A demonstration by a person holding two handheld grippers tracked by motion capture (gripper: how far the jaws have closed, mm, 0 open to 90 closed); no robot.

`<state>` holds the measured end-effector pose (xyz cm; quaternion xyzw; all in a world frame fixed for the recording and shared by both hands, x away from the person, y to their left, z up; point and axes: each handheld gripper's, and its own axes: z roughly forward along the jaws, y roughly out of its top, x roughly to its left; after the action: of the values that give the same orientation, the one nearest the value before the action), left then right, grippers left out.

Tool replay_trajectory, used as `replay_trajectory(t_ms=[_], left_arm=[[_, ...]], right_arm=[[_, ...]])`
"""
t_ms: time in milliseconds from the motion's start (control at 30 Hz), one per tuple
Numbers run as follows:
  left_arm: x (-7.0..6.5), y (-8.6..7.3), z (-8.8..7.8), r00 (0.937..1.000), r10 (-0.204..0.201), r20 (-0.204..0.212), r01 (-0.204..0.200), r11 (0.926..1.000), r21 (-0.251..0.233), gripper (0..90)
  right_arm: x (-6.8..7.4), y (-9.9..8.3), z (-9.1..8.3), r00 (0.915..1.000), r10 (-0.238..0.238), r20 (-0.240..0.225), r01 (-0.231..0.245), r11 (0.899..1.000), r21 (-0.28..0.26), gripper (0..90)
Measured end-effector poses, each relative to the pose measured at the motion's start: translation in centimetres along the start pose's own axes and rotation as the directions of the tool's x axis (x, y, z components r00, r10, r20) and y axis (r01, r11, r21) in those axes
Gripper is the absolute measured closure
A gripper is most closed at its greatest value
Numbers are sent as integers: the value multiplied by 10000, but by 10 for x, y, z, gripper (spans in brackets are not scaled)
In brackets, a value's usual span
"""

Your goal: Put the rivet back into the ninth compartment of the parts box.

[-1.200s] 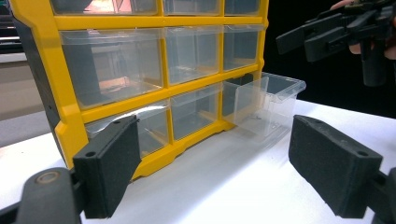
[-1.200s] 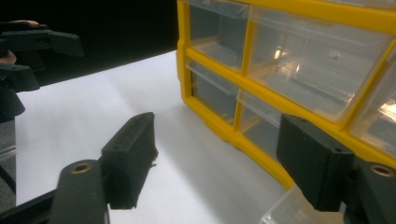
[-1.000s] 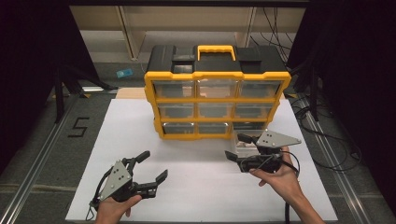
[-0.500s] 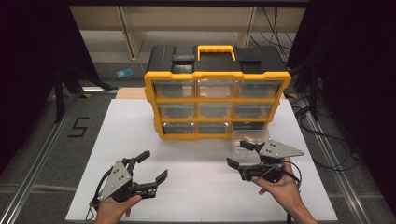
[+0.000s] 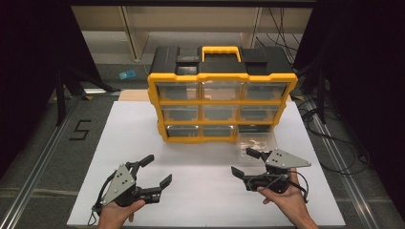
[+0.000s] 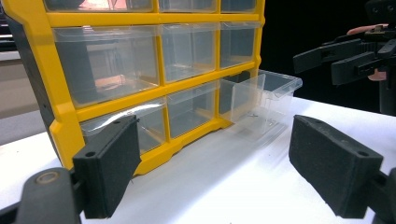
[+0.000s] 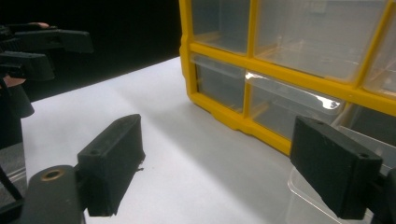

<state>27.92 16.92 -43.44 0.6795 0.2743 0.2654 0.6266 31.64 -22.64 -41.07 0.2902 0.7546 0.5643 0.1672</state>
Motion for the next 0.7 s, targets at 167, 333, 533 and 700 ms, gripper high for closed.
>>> replay_trajectory(t_ms=[167, 333, 533, 700], left_arm=[[0, 0, 0, 10000, -4, -15, 4, 10000, 4, 164], [0, 0, 0, 10000, -18, -8, 18, 10000, 4, 164], [0, 0, 0, 10000, 1, -19, -1, 10000, -6, 164], [0, 0, 0, 10000, -10, -12, 10, 10000, -2, 164]], right_arm=[[1, -3, -3, 10000, 73, -6, -73, 9996, -284, 179], [0, -3, -4, 9999, -59, 153, 65, 9991, -422, 178], [1, -3, -5, 10000, -8, -58, 6, 9994, -353, 178], [1, -3, -4, 9999, 21, -110, -26, 9991, -429, 178]])
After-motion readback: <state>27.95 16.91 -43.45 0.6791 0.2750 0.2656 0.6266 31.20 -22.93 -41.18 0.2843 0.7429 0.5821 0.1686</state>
